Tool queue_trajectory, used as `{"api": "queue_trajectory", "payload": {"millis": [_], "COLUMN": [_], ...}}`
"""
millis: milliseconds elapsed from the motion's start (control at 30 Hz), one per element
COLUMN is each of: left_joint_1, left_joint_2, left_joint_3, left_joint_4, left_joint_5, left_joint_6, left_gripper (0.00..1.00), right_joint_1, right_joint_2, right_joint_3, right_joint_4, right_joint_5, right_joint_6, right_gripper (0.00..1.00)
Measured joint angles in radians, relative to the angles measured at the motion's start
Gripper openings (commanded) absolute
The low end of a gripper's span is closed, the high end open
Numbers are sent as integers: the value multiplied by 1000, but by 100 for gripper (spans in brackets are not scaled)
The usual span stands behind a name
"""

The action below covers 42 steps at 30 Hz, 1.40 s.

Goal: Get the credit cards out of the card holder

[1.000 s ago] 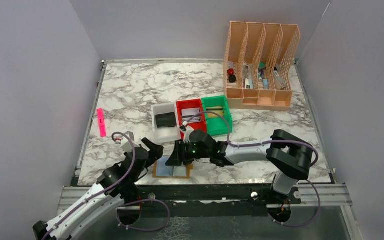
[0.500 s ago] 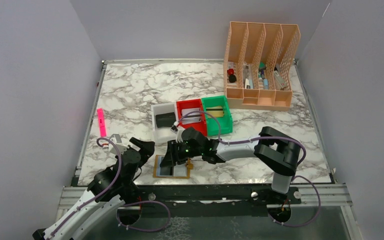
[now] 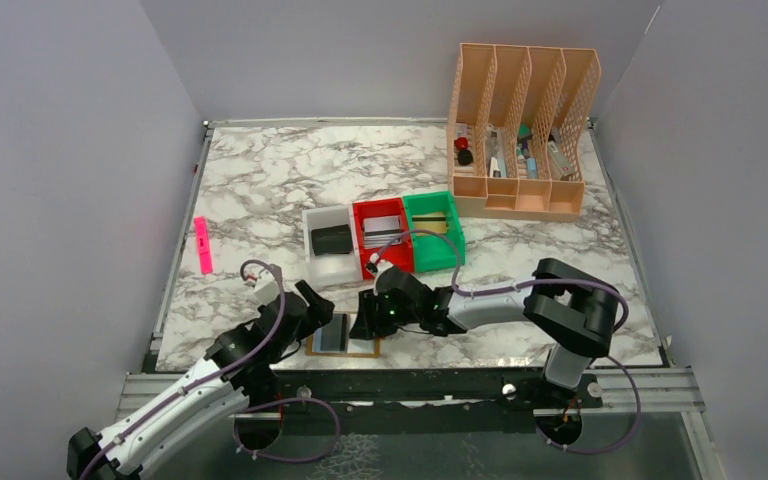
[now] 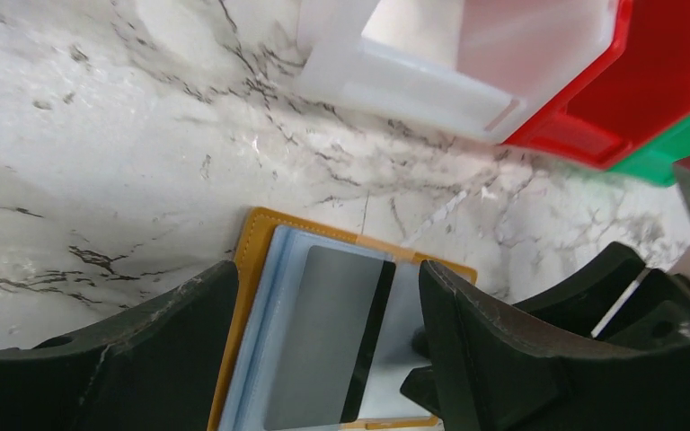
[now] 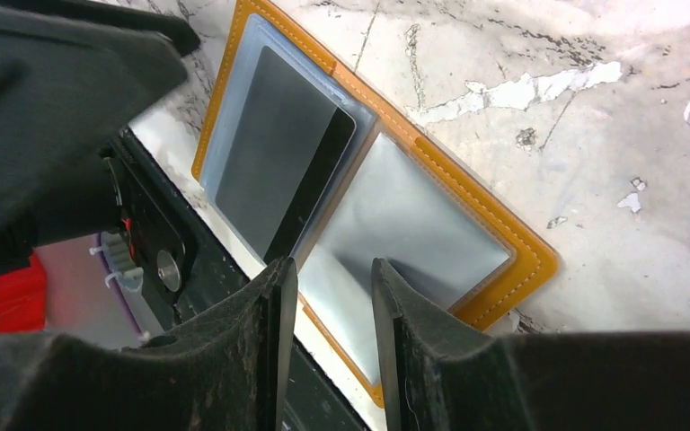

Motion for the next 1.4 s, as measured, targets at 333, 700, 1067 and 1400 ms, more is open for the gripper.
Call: {"api": "queue_trajectory", "payload": {"millis": [333, 700, 1067, 1400], "left_joint_1": [0, 0, 0, 0], "left_joint_2": [168, 260, 299, 299], "left_joint_3": [-51, -93, -80, -80], "left_joint_4": [198, 397, 414, 407], "left_joint_5": [182, 352, 373, 373], "left_joint_6": [88, 147, 186, 199], "left_gripper": [59, 54, 52, 48], "right_joint_1": [-20, -63, -63, -64], "right_joint_2": [-58, -148, -103, -66], "right_joint_3": [-29, -101, -93, -106], "right_joint_4": [-56, -84, -30, 44], "right_joint_5": [134, 122, 8, -38], "right_joint_6": [-1, -16, -8, 33], "right_gripper": [42, 43, 42, 30]}}
